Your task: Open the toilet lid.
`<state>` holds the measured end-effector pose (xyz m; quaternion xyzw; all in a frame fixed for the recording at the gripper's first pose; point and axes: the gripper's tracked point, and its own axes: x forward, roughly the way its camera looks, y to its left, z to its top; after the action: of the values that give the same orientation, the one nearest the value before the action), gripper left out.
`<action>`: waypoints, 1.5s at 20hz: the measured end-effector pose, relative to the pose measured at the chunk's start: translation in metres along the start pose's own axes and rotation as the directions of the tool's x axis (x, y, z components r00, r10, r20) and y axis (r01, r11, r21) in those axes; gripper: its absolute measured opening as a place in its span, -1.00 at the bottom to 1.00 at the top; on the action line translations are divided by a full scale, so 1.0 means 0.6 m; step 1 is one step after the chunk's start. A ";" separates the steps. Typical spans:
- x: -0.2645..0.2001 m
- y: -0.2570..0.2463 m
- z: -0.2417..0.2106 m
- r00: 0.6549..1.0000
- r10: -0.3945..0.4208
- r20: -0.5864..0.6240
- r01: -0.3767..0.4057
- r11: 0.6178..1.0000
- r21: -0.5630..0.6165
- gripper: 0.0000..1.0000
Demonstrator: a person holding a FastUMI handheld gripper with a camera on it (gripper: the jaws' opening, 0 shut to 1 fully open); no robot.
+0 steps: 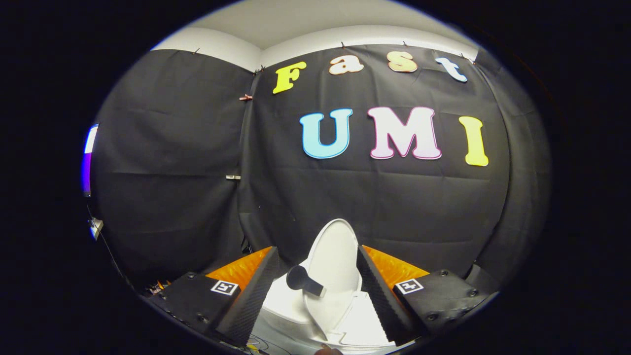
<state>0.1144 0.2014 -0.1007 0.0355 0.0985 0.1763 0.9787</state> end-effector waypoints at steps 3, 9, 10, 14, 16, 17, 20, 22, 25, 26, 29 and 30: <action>-0.051 -0.045 0.039 0.999 -0.037 0.011 0.037 0.999 -0.014 0.98; -0.164 -0.129 0.110 0.989 -0.134 0.063 0.135 0.991 -0.015 0.98; -0.183 -0.139 0.117 0.987 -0.146 0.068 0.147 0.989 -0.017 0.98; -0.248 -0.177 0.131 0.977 -0.196 0.085 0.197 0.980 -0.005 0.97; -0.273 -0.184 0.129 0.976 -0.204 0.081 0.202 0.979 0.025 0.98; -0.282 -0.191 0.132 0.973 -0.213 0.085 0.211 0.977 0.030 0.98; -0.298 -0.200 0.142 0.968 -0.228 0.102 0.226 0.974 0.028 0.98; -0.303 -0.195 0.149 0.969 -0.219 0.116 0.218 0.976 0.025 0.98; -0.310 -0.197 0.151 0.969 -0.217 0.123 0.215 0.976 0.023 0.98; -0.312 -0.198 0.151 0.968 -0.218 0.122 0.216 0.976 0.025 0.98; -0.319 -0.208 0.155 0.964 -0.235 0.126 0.232 0.972 0.039 0.98; -0.320 -0.211 0.157 0.962 -0.240 0.129 0.236 0.971 0.041 0.98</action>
<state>0.0002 0.0121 0.0128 0.0476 0.0387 0.0535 0.9967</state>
